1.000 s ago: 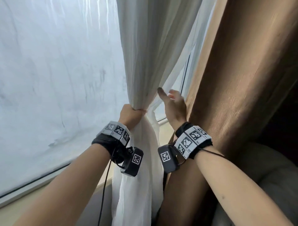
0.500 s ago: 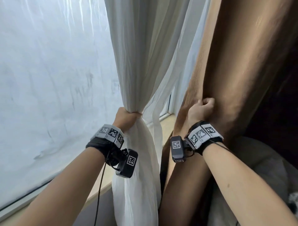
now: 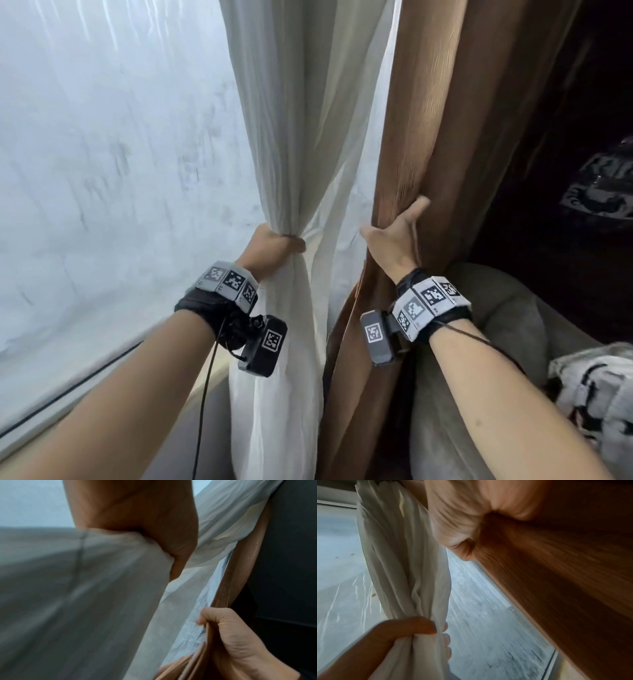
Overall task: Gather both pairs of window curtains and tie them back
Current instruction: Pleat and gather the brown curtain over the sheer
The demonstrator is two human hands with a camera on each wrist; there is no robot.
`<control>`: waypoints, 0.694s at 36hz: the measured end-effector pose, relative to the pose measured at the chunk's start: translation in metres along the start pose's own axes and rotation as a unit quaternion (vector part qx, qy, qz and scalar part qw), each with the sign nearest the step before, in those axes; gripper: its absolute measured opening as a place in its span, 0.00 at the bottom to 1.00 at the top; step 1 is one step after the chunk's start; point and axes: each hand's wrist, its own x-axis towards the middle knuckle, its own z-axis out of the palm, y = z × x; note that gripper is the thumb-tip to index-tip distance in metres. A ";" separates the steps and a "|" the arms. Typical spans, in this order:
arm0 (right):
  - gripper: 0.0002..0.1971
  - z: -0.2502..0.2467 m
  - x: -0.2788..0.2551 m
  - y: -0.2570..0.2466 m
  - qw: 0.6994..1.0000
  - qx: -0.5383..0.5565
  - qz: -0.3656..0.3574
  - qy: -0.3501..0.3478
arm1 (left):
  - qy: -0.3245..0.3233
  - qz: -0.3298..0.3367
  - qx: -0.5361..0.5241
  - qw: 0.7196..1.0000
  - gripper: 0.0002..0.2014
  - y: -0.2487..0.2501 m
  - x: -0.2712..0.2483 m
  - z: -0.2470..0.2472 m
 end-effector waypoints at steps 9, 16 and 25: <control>0.39 -0.031 0.011 0.013 0.998 0.039 0.044 0.024 | 0.045 0.022 0.003 0.999 0.17 -0.007 0.008 -0.004; 0.31 -0.042 0.011 0.015 0.998 0.049 0.016 0.044 | 0.059 0.001 -0.012 0.998 0.18 -0.002 0.009 0.002; 0.26 -0.033 -0.008 0.005 0.999 0.032 -0.005 -0.043 | 0.021 0.037 -0.050 0.998 0.23 0.019 -0.005 0.053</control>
